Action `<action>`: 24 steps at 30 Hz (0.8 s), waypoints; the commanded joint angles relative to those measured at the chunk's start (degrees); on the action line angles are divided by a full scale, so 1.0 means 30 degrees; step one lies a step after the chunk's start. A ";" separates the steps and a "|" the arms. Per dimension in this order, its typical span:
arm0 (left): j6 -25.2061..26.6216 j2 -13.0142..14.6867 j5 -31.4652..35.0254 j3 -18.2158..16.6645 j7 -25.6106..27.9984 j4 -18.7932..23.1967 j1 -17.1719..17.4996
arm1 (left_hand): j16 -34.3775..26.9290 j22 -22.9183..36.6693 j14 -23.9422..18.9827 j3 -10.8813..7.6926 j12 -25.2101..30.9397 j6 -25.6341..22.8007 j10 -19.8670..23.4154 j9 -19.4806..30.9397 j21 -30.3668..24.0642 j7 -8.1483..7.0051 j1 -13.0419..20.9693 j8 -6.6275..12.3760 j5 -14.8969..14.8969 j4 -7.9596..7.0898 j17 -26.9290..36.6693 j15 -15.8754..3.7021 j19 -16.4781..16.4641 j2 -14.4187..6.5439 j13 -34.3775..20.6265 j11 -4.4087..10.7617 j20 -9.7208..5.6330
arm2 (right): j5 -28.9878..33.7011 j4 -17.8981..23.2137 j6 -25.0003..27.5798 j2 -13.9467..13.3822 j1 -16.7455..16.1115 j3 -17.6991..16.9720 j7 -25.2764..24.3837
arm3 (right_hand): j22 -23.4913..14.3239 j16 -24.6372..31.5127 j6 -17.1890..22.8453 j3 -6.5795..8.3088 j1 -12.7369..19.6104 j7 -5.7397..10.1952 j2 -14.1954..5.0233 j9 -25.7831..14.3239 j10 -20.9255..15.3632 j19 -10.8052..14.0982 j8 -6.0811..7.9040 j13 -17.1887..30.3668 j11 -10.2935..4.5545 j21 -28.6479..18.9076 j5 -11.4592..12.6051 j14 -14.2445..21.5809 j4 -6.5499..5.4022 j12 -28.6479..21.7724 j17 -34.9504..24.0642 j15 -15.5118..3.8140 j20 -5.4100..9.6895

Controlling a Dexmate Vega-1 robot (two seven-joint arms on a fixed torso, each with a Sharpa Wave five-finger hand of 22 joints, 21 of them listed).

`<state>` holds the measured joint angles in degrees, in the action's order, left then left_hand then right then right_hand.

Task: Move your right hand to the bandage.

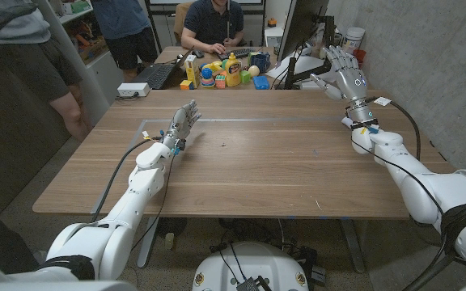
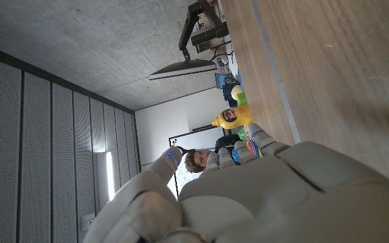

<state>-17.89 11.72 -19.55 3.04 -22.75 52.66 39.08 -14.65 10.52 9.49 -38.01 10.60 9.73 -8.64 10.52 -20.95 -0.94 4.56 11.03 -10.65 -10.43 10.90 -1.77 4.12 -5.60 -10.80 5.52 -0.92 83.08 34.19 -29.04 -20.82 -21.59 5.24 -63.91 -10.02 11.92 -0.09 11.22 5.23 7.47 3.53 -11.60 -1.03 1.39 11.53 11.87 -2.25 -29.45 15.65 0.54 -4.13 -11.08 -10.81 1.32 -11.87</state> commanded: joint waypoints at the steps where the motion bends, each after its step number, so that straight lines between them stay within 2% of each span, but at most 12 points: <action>1: -0.0184 -0.0022 -0.0025 -0.0027 -0.0199 -0.0417 -0.0164 | -0.0162 0.0077 0.0198 -0.0080 0.0028 0.1102 -0.0155 0.0045 0.0028 -0.0145 -0.0083 0.0041 -0.0081 0.0143 0.0029 -0.0266 0.0056 -0.1891 -0.0042 0.0011 -0.0026 | -0.0839 -0.3169 0.3477 -0.0872 0.1804 0.2816 -0.0028 | -0.0036 -0.0009 -0.0274 -0.0133 -0.0119 0.0216 0.0108 -0.0052 0.0335 0.0350 -0.0102 0.0029 -0.0094 0.0106 -0.0132 -0.0196 -0.0005 -0.0013 -0.0043 0.0077 -0.0122; 5: -0.0201 -0.0016 -0.0034 -0.0021 -0.0291 -0.0547 -0.0243 | -0.0160 0.0077 0.0211 -0.0070 0.0031 0.1098 -0.0150 0.0045 0.0043 -0.0124 -0.0091 0.0043 -0.0079 0.0138 0.0029 -0.0252 0.0047 -0.1884 -0.0042 0.0001 -0.0024 | -0.1982 -0.4298 0.4757 -0.1147 0.2413 0.4882 -0.0028 | -0.0032 -0.0046 -0.0704 -0.0204 -0.0062 0.0196 0.0135 -0.0052 0.0680 0.0458 -0.0201 0.0034 0.0010 0.0255 -0.0128 -0.0350 0.0028 0.0046 -0.0040 0.0132 -0.0144; 8: -0.0283 -0.0020 -0.0027 -0.0005 -0.0372 -0.0651 -0.0294 | -0.0158 0.0078 0.0222 -0.0062 0.0029 0.1117 -0.0158 0.0045 0.0058 -0.0120 -0.0097 0.0036 -0.0078 0.0135 0.0029 -0.0256 0.0052 -0.1880 -0.0042 -0.0013 -0.0028 | -0.3767 -0.5114 0.5858 -0.1441 0.2979 0.7378 0.0414 | -0.0032 -0.0044 -0.0828 -0.0223 -0.0033 0.0306 0.0150 -0.0051 0.0733 0.0501 -0.0230 0.0034 0.0045 0.0291 -0.0126 -0.0357 0.0047 0.0044 -0.0037 0.0133 -0.0143; 12: -0.0209 0.0006 -0.0002 -0.0010 -0.0286 -0.0434 -0.0166 | -0.0152 0.0078 0.0225 -0.0070 0.0030 0.1121 -0.0156 0.0045 0.0071 -0.0114 -0.0088 0.0035 -0.0082 0.0149 0.0018 -0.0234 0.0046 -0.1884 -0.0042 0.0004 -0.0038 | -0.6968 -0.4986 0.7029 -0.2105 0.3269 1.0745 0.1931 | -0.0032 -0.0019 -0.0792 -0.0254 0.0008 0.0532 0.0189 -0.0050 0.0752 0.0573 -0.0186 0.0035 0.0056 0.0332 -0.0122 -0.0310 0.0079 0.0023 -0.0034 0.0153 -0.0142; 14: -0.0179 0.0014 -0.0013 -0.0025 -0.0256 -0.0326 -0.0103 | -0.0149 0.0078 0.0233 -0.0068 0.0029 0.1132 -0.0160 0.0045 0.0081 -0.0130 -0.0088 0.0031 -0.0082 0.0150 0.0016 -0.0246 0.0047 -0.1882 -0.0042 0.0030 -0.0040 | -0.8654 -0.3912 0.7633 -0.2817 0.3043 1.2315 0.2544 | -0.0033 0.0014 -0.0672 -0.0281 0.0027 0.0616 0.0222 -0.0048 0.0661 0.0640 -0.0124 0.0036 0.0049 0.0353 -0.0121 -0.0239 0.0097 -0.0029 -0.0031 0.0162 -0.0139; 16: -0.0145 0.0035 0.0009 -0.0018 -0.0227 -0.0225 -0.0055 | -0.0145 0.0079 0.0231 -0.0073 0.0028 0.1120 -0.0166 0.0045 0.0088 -0.0129 -0.0079 0.0037 -0.0084 0.0163 0.0008 -0.0243 0.0042 -0.1882 -0.0042 0.0000 -0.0045 | -1.0179 -0.3429 0.8116 -0.3303 0.3113 1.3813 0.3042 | -0.0034 0.0034 -0.0618 -0.0296 0.0035 0.0630 0.0238 -0.0047 0.0613 0.0679 -0.0096 0.0036 0.0046 0.0361 -0.0121 -0.0191 0.0104 -0.0054 -0.0030 0.0147 -0.0137; 20: -0.0094 0.0053 0.0023 0.0000 -0.0229 -0.0120 -0.0014 | -0.0148 0.0079 0.0229 -0.0065 0.0025 0.1148 -0.0177 0.0045 0.0110 -0.0130 -0.0088 0.0026 -0.0083 0.0155 0.0008 -0.0235 0.0044 -0.1878 -0.0041 0.0000 -0.0050 | -1.2890 -0.3393 0.8778 -0.3791 0.3630 1.6609 0.4220 | -0.0038 0.0098 -0.0485 -0.0341 0.0050 0.0642 0.0280 -0.0045 0.0510 0.0828 -0.0029 0.0036 0.0031 0.0379 -0.0120 -0.0037 0.0122 -0.0110 -0.0027 0.0142 -0.0131; 24: -0.0057 0.0055 0.0053 0.0028 -0.0209 -0.0046 0.0000 | -0.0152 0.0080 0.0219 -0.0062 0.0025 0.1134 -0.0182 0.0045 0.0121 -0.0133 -0.0088 0.0034 -0.0084 0.0157 0.0005 -0.0232 0.0030 -0.1878 -0.0041 0.0001 -0.0056 | -1.5004 -0.3393 0.9444 -0.4095 0.4130 1.8860 0.5331 | -0.0042 0.0146 -0.0360 -0.0376 0.0066 0.0656 0.0301 -0.0044 0.0329 0.0980 0.0027 0.0036 0.0008 0.0389 -0.0116 0.0086 0.0134 -0.0190 -0.0023 0.0106 -0.0125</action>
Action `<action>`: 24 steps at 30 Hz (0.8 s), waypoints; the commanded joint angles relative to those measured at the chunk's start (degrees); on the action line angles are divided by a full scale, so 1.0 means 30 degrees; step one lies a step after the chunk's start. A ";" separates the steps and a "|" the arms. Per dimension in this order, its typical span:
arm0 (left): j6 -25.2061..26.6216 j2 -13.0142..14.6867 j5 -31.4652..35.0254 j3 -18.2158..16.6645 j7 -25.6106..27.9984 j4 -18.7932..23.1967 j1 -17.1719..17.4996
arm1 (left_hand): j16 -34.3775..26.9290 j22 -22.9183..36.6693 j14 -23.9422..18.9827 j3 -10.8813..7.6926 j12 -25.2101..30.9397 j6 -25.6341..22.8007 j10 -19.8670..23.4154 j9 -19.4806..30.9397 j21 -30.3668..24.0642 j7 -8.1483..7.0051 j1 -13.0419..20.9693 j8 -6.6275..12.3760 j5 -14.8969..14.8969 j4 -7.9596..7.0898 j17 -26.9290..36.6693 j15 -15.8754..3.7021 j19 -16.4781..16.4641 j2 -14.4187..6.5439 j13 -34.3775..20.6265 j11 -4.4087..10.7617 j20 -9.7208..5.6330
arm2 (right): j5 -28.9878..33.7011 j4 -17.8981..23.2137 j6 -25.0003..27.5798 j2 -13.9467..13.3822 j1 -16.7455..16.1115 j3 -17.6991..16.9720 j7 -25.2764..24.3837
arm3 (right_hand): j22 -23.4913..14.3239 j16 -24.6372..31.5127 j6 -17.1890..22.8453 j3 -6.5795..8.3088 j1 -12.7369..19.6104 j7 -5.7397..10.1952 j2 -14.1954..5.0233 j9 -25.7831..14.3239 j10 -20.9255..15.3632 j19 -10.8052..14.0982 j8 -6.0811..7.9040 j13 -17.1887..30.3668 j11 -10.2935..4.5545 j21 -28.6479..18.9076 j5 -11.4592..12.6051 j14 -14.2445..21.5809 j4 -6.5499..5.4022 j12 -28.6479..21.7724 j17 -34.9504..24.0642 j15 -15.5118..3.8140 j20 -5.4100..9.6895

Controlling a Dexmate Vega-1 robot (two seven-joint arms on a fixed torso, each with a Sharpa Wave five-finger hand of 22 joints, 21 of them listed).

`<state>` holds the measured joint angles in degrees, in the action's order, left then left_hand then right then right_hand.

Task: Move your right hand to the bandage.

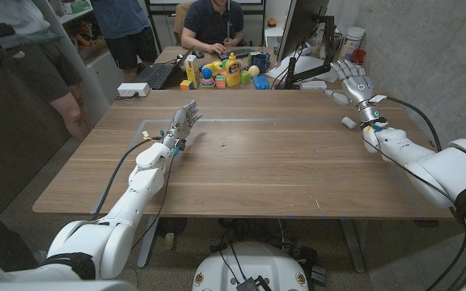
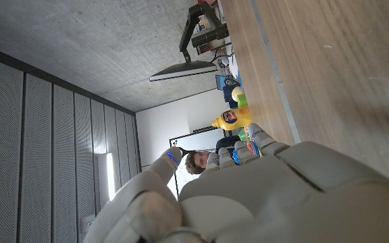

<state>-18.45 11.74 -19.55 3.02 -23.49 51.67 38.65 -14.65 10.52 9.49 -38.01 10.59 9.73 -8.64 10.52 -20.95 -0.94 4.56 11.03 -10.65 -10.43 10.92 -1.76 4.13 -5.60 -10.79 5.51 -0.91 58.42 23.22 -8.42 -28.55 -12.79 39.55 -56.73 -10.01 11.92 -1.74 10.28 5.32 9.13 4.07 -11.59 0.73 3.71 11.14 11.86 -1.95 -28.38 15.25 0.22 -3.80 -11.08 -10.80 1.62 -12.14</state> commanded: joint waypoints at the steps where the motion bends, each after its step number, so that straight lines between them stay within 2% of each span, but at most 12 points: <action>1: 0.0138 0.0044 0.0061 0.0040 0.0057 0.0325 0.0158 | -0.0152 0.0080 0.0223 -0.0060 0.0026 0.1134 -0.0180 0.0047 0.0125 -0.0131 -0.0090 0.0034 -0.0083 0.0154 0.0002 -0.0235 0.0030 -0.1879 -0.0042 0.0003 -0.0060 | -0.7295 0.0263 0.2733 -0.1567 0.1317 0.7850 0.3356 | -0.0048 0.0181 0.0264 -0.0086 0.0043 0.0109 0.0135 -0.0046 -0.0308 0.0312 0.0189 0.0039 -0.0100 0.0036 0.0020 0.0282 0.0031 -0.0211 -0.0023 -0.0018 -0.0029; 6: 0.0290 0.0056 0.0121 0.0064 0.0242 0.0729 0.0354 | -0.0146 0.0081 0.0232 -0.0059 0.0026 0.1151 -0.0188 0.0047 0.0145 -0.0124 -0.0086 0.0028 -0.0085 0.0163 -0.0006 -0.0247 0.0024 -0.1877 -0.0042 -0.0015 -0.0070 | -0.9457 0.0263 0.3129 -0.1815 0.1830 0.9596 0.5424 | -0.0056 0.0283 0.0386 -0.0157 0.0020 0.0017 0.0172 -0.0044 -0.0436 0.0617 0.0234 0.0037 -0.0114 0.0020 0.0026 0.0562 0.0023 -0.0262 -0.0019 -0.0073 -0.0008; 12: 0.0507 0.0072 0.0138 0.0072 0.0382 0.1050 0.0493 | -0.0149 0.0082 0.0225 -0.0055 0.0023 0.1157 -0.0199 0.0047 0.0166 -0.0115 -0.0086 0.0028 -0.0085 0.0163 -0.0010 -0.0219 0.0006 -0.1880 -0.0041 0.0001 -0.0054 | -1.1174 0.0263 0.3112 -0.1971 0.2125 1.0740 0.7336 | -0.0064 0.0377 0.0421 -0.0251 -0.0058 -0.0017 0.0223 -0.0045 -0.0520 0.0952 0.0240 0.0038 -0.0129 -0.0017 0.0034 0.0824 -0.0012 -0.0290 -0.0020 -0.0123 0.0011; 16: 0.0557 0.0051 0.0154 0.0109 0.0379 0.1010 0.0440 | -0.0149 0.0083 0.0239 -0.0044 0.0012 0.1180 -0.0230 0.0048 0.0186 -0.0093 -0.0098 0.0020 -0.0083 0.0149 -0.0004 -0.0214 0.0012 -0.1881 -0.0041 0.0005 -0.0052 | -1.1935 0.0263 0.3144 -0.2037 0.2213 1.1036 0.8271 | -0.0068 0.0469 0.0423 -0.0386 -0.0185 -0.0042 0.0299 -0.0047 -0.0689 0.1399 0.0232 0.0038 -0.0166 -0.0070 0.0054 0.1106 -0.0071 -0.0344 -0.0020 -0.0176 0.0025; 24: 0.0592 0.0027 0.0145 0.0109 0.0420 0.1065 0.0479 | -0.0151 0.0084 0.0237 -0.0041 0.0014 0.1180 -0.0233 0.0048 0.0212 -0.0100 -0.0100 0.0024 -0.0084 0.0149 -0.0006 -0.0216 0.0000 -0.1886 -0.0041 0.0006 -0.0056 | -1.2702 0.0263 0.2941 -0.2123 0.2308 1.1261 0.8941 | -0.0055 0.0615 0.0378 -0.0590 -0.0300 -0.0073 0.0359 -0.0047 -0.0889 0.2517 0.0204 0.0033 -0.0163 -0.0225 0.0144 0.1676 -0.0144 -0.0386 0.0005 -0.0382 0.0106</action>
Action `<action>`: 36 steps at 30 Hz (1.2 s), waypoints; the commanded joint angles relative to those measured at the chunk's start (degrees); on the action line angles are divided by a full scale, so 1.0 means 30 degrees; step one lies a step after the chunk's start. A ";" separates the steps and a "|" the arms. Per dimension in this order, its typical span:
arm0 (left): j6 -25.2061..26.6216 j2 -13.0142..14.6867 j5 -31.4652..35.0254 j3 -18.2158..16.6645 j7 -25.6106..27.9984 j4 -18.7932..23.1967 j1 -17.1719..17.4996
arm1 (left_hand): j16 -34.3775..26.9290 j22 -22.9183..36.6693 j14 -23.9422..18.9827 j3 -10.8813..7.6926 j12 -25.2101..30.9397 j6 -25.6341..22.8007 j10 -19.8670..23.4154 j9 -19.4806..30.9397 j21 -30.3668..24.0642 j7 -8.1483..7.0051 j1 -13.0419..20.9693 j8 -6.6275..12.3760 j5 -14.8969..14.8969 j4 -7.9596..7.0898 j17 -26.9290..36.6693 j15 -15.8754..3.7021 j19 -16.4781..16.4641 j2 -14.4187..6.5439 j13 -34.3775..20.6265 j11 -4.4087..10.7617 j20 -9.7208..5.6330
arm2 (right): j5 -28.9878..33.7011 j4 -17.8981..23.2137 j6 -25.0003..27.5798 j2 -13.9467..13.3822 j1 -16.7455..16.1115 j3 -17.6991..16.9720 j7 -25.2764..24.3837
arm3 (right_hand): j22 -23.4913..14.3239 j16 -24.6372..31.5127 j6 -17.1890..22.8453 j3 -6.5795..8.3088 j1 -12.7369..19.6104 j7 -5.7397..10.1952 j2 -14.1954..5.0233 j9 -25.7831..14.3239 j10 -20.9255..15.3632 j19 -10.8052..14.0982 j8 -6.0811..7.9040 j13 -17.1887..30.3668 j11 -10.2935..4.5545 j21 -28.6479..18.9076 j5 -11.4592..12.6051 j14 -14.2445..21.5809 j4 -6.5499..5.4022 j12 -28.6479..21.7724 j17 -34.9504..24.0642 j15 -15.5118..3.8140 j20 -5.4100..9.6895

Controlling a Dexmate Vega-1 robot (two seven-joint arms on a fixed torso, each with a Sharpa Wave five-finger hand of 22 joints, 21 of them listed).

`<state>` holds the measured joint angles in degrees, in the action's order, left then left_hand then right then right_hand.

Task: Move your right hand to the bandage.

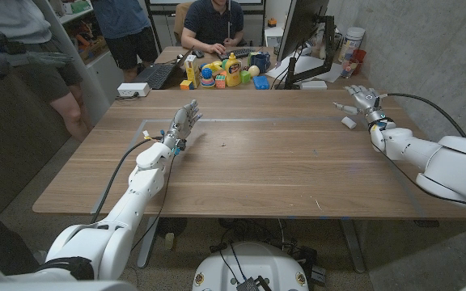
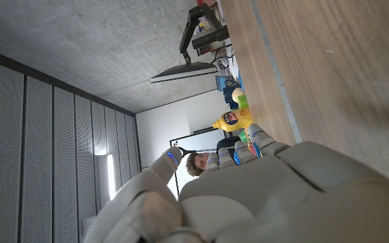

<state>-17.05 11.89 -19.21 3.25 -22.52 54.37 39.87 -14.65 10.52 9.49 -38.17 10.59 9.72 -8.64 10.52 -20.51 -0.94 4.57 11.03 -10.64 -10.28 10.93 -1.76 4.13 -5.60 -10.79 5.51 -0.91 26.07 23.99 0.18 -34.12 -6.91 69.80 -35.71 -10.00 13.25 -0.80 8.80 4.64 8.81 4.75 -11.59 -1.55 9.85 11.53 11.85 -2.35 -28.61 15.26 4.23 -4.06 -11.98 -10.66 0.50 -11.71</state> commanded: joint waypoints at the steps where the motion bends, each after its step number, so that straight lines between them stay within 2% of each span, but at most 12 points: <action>1: 0.0138 -0.0025 0.0048 0.0037 0.0141 0.0210 0.0097 | -0.0153 0.0084 0.0232 0.0013 0.0013 0.1185 -0.0239 0.0048 0.0069 -0.0097 -0.0100 0.0023 -0.0085 0.0098 -0.0010 -0.0214 0.0002 -0.1886 -0.0041 0.0023 -0.0049 | -0.1968 0.0007 0.0119 -0.0249 0.0368 0.1226 0.2098 | -0.0056 0.0172 0.0049 -0.0103 -0.0072 0.0042 0.0132 -0.0048 -0.0142 0.0513 0.0066 0.0035 -0.0030 -0.0154 0.0147 0.0352 -0.0058 -0.0092 -0.0040 -0.0006 -0.0033; 8: 0.0212 -0.0004 0.0024 -0.0006 0.0225 0.0435 0.0233 | -0.0150 0.0085 0.0243 0.0017 0.0014 0.1193 -0.0245 0.0049 0.0094 -0.0093 -0.0100 0.0023 -0.0085 0.0100 -0.0012 -0.0224 -0.0006 -0.1887 -0.0040 0.0007 -0.0058 | -0.2386 0.0007 0.0180 -0.0132 0.0571 0.1455 0.3390 | -0.0039 0.0177 -0.0083 -0.0144 -0.0019 -0.0010 0.0105 -0.0047 -0.0156 0.1098 0.0019 0.0032 0.0016 -0.0237 0.0214 0.0490 -0.0050 -0.0075 -0.0018 -0.0024 0.0019; 14: 0.0331 0.0007 -0.0067 -0.0058 0.0178 0.0385 0.0213 | -0.0153 0.0086 0.0245 0.0023 0.0019 0.1187 -0.0237 0.0049 0.0113 -0.0084 -0.0105 0.0027 -0.0084 0.0094 -0.0011 -0.0215 -0.0015 -0.1888 -0.0040 -0.0020 -0.0037 | -0.2551 0.0007 -0.0133 -0.0029 0.0481 0.1368 0.3194 | -0.0032 0.0167 -0.0350 -0.0139 0.0266 -0.0023 -0.0011 -0.0041 -0.0124 0.2341 -0.0046 0.0024 0.0051 -0.0451 0.0378 0.0731 0.0052 -0.0018 0.0030 -0.0032 0.0114; 15: 0.0329 -0.0003 -0.0076 -0.0071 0.0197 0.0353 0.0201 | -0.0153 0.0086 0.0245 0.0025 0.0021 0.1183 -0.0235 0.0049 0.0117 -0.0082 -0.0106 0.0029 -0.0084 0.0094 -0.0011 -0.0211 -0.0019 -0.1888 -0.0039 -0.0018 -0.0034 | -0.2569 0.0007 -0.0222 -0.0020 0.0451 0.1315 0.3094 | -0.0007 0.0149 -0.0363 -0.0111 0.0511 -0.0053 -0.0090 -0.0038 -0.0139 0.3155 -0.0017 0.0018 0.0078 -0.0583 0.0496 0.0858 0.0150 0.0007 0.0056 -0.0068 0.0245; 16: 0.0294 -0.0004 -0.0096 -0.0079 0.0148 0.0283 0.0172 | -0.0151 0.0087 0.0249 0.0022 0.0018 0.1207 -0.0243 0.0049 0.0125 -0.0092 -0.0103 0.0020 -0.0085 0.0097 -0.0013 -0.0216 -0.0016 -0.1890 -0.0039 -0.0006 -0.0042 | -0.2509 0.0007 -0.0265 -0.0008 0.0433 0.1313 0.2974 | 0.0030 0.0181 -0.0384 -0.0113 0.0631 -0.0051 -0.0105 -0.0037 -0.0228 0.3561 -0.0010 0.0016 0.0128 -0.0616 0.0554 0.1037 0.0202 -0.0011 0.0067 -0.0144 0.0233; 22: 0.0195 0.0006 -0.0117 -0.0109 0.0087 0.0132 0.0114 | -0.0144 0.0088 0.0280 0.0032 0.0013 0.1242 -0.0266 0.0049 0.0148 -0.0074 -0.0115 0.0011 -0.0084 0.0084 -0.0008 -0.0198 -0.0027 -0.1890 -0.0039 0.0006 -0.0057 | -0.2529 0.0007 -0.0520 0.0073 0.0423 0.1144 0.3032 | 0.0084 0.0213 -0.0409 -0.0125 0.0844 -0.0103 -0.0123 -0.0038 -0.0432 0.4308 0.0008 0.0011 0.0050 -0.0653 0.0662 0.1318 0.0294 -0.0051 0.0083 -0.0247 0.0212; 26: 0.0122 -0.0006 -0.0151 -0.0141 0.0052 0.0023 0.0090 | -0.0135 0.0088 0.0300 0.0031 0.0007 0.1251 -0.0285 0.0049 0.0165 -0.0065 -0.0111 0.0009 -0.0085 0.0091 -0.0012 -0.0184 -0.0019 -0.1891 -0.0039 -0.0001 -0.0038 | -0.2241 0.0007 -0.0567 0.0105 0.0444 0.1312 0.3003 | 0.0131 0.0231 -0.0236 -0.0092 0.1254 -0.0140 -0.0212 -0.0036 -0.0684 0.5591 0.0103 0.0003 0.0070 -0.0752 0.0836 0.1726 0.0462 -0.0079 0.0110 -0.0357 0.0455; 28: 0.0078 -0.0017 -0.0192 -0.0156 -0.0025 -0.0092 0.0047 | -0.0134 0.0089 0.0297 0.0029 0.0012 0.1243 -0.0277 0.0049 0.0165 -0.0065 -0.0107 0.0013 -0.0086 0.0097 -0.0015 -0.0188 -0.0034 -0.1890 -0.0039 0.0000 -0.0048 | -0.2241 0.0007 -0.0682 0.0110 0.0450 0.1305 0.3138 | 0.0155 0.0175 -0.0016 -0.0092 0.1449 0.0045 -0.0219 -0.0036 -0.0817 0.6175 0.0191 0.0000 -0.0079 -0.0766 0.0918 0.1772 0.0549 -0.0091 0.0117 -0.0356 0.0410; 30: 0.0025 -0.0020 -0.0198 -0.0159 -0.0069 -0.0196 0.0003 | -0.0129 0.0089 0.0311 0.0031 0.0010 0.1249 -0.0286 0.0049 0.0178 -0.0064 -0.0109 0.0012 -0.0086 0.0097 -0.0015 -0.0200 -0.0023 -0.1889 -0.0039 -0.0001 -0.0047 | -0.1946 0.0007 -0.0671 0.0118 0.0449 0.1478 0.2927 | 0.0169 0.0161 0.0244 -0.0100 0.1546 0.0214 -0.0214 -0.0036 -0.1028 0.6338 0.0287 -0.0002 -0.0198 -0.0698 0.0962 0.1844 0.0592 -0.0148 0.0118 -0.0369 0.0256; 32: -0.0020 -0.0021 -0.0202 -0.0160 -0.0108 -0.0287 -0.0040 | -0.0132 0.0089 0.0307 0.0033 0.0011 0.1257 -0.0286 0.0049 0.0184 -0.0061 -0.0110 0.0010 -0.0086 0.0096 -0.0015 -0.0190 -0.0027 -0.1888 -0.0039 0.0002 -0.0056 | -0.1802 0.0007 -0.0583 0.0163 0.0465 0.1549 0.3015 | 0.0183 0.0104 0.0887 -0.0131 0.1700 0.0783 -0.0214 -0.0031 -0.1317 0.6398 0.0500 -0.0006 -0.0218 -0.0442 0.1049 0.1922 0.0651 -0.0197 0.0117 -0.0429 0.0212; 36: -0.0091 -0.0008 -0.0195 -0.0151 -0.0186 -0.0401 -0.0101 | -0.0128 0.0090 0.0317 0.0036 0.0013 0.1263 -0.0288 0.0049 0.0197 -0.0055 -0.0111 0.0010 -0.0086 0.0096 -0.0016 -0.0189 -0.0031 -0.1887 -0.0038 0.0006 -0.0059 | -0.1664 0.0007 -0.0369 0.0228 0.0508 0.1696 0.3292 | 0.0186 0.0133 0.1288 -0.0170 0.1778 0.0794 -0.0210 -0.0025 -0.1666 0.6609 0.0613 -0.0009 -0.0273 -0.0316 0.1107 0.2159 0.0675 -0.0280 0.0116 -0.0577 0.0180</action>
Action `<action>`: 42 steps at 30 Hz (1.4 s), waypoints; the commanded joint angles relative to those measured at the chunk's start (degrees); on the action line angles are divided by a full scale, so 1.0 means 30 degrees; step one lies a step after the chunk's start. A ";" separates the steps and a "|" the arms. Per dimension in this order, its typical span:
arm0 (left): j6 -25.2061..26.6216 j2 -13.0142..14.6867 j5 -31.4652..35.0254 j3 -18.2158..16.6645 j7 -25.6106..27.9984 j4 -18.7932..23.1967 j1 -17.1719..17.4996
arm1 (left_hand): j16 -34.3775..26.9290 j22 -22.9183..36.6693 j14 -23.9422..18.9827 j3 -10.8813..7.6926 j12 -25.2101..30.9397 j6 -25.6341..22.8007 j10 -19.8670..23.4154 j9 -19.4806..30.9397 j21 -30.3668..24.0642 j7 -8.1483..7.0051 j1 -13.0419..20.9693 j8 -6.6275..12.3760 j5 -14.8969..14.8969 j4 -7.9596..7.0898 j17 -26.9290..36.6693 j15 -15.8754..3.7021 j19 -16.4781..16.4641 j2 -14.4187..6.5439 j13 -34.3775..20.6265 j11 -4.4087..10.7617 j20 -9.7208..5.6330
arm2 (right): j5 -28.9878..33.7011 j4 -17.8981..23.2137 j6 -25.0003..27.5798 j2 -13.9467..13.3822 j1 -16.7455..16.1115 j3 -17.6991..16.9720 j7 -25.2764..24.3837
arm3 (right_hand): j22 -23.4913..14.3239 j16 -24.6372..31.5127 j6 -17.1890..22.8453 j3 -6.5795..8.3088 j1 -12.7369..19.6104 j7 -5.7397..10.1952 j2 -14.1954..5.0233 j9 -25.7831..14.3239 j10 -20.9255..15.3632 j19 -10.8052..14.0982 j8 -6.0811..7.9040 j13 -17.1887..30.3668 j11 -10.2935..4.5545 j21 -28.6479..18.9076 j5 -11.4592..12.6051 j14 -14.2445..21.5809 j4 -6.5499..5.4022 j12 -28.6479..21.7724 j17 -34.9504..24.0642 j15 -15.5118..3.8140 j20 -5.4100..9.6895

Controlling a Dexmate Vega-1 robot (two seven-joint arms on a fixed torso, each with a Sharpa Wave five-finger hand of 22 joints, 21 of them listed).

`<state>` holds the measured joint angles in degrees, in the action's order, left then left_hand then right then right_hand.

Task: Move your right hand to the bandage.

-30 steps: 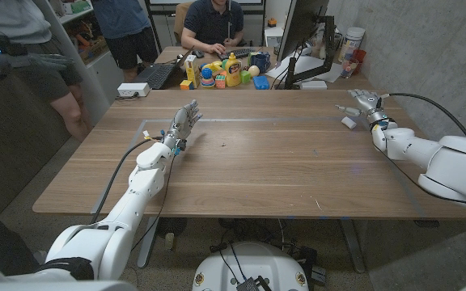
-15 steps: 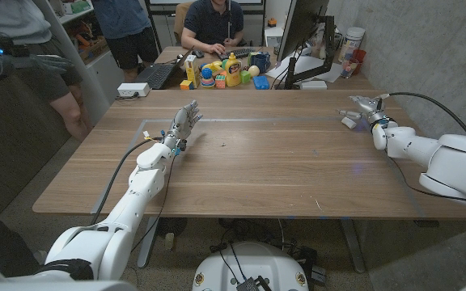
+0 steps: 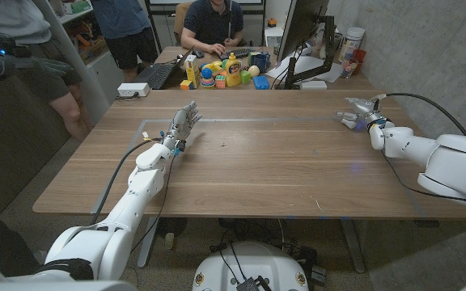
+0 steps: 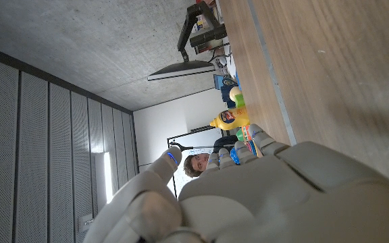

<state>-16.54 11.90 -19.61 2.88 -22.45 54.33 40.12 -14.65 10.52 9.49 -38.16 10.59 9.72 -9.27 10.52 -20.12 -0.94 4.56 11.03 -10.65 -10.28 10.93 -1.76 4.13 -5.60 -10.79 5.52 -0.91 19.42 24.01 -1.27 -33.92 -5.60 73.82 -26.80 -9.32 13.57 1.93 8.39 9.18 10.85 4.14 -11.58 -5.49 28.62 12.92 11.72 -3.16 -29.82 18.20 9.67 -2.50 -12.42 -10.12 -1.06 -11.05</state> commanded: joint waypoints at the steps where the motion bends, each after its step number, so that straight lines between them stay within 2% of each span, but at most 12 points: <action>1: -0.0275 -0.0004 -0.0053 -0.0027 -0.0221 -0.0403 -0.0193 | -0.0127 0.0090 0.0318 0.0035 0.0014 0.1264 -0.0078 0.0050 0.0067 -0.0053 -0.0110 0.0010 -0.0086 0.0098 -0.0019 -0.0191 -0.0033 -0.1887 -0.0039 0.0011 -0.0056 | 0.0541 0.0000 0.0149 0.0175 0.0077 0.0366 0.0389 | -0.0041 0.0021 0.0408 -0.0042 0.0275 0.0084 -0.0002 -0.0024 -0.0444 0.0384 0.0152 0.0036 -0.0003 0.0115 0.0135 0.0359 0.0158 -0.0158 -0.0064 -0.0066 -0.0021; 28: -0.0414 -0.0028 -0.0038 -0.0022 -0.0340 -0.0967 -0.0533 | -0.0140 0.0095 0.0293 0.0069 0.0021 0.1284 -0.0094 0.0050 0.0168 -0.0090 -0.0139 0.0020 -0.0085 0.0089 -0.0022 -0.0214 -0.0076 -0.1870 -0.0037 -0.0013 -0.0051 | 0.0084 0.0000 0.0970 0.0357 0.0368 0.0997 0.1791 | -0.0043 0.0038 0.0735 -0.0172 0.0361 -0.0181 -0.0013 -0.0009 -0.0922 0.0714 0.0136 0.0029 -0.0082 0.0529 0.0264 0.0839 0.0148 -0.0184 -0.0069 -0.0169 0.0061; 42: -0.0484 -0.0040 -0.0096 -0.0058 -0.0447 -0.1218 -0.0612 | -0.0130 0.0098 0.0313 0.0071 0.0027 0.1293 -0.0089 0.0050 0.0215 -0.0072 -0.0150 0.0022 -0.0087 0.0083 -0.0024 -0.0199 -0.0085 -0.1871 -0.0036 0.0010 -0.0044 | 0.0181 0.0000 0.0875 0.0336 0.0321 0.0959 0.1432 | -0.0043 0.0039 0.0903 -0.0231 0.0358 -0.0178 -0.0048 -0.0007 -0.1185 0.0854 0.0143 0.0029 -0.0068 0.0708 0.0308 0.1035 0.0112 -0.0215 -0.0073 -0.0223 0.0145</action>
<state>-17.87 11.81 -19.76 2.81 -23.56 51.25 38.46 -14.87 10.52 9.49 -37.91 10.59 9.72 -9.27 10.52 -19.47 -0.94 4.56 11.03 -10.65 -10.03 10.81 -1.76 4.13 -5.60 -10.79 5.49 -0.91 19.79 24.02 1.39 -32.92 -4.56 76.70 -21.91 -9.33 13.56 4.34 7.92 9.84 10.21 4.05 -11.46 -8.62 30.56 13.14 11.73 -3.46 -27.94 18.87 12.41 -2.05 -12.86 -10.28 -1.75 -10.54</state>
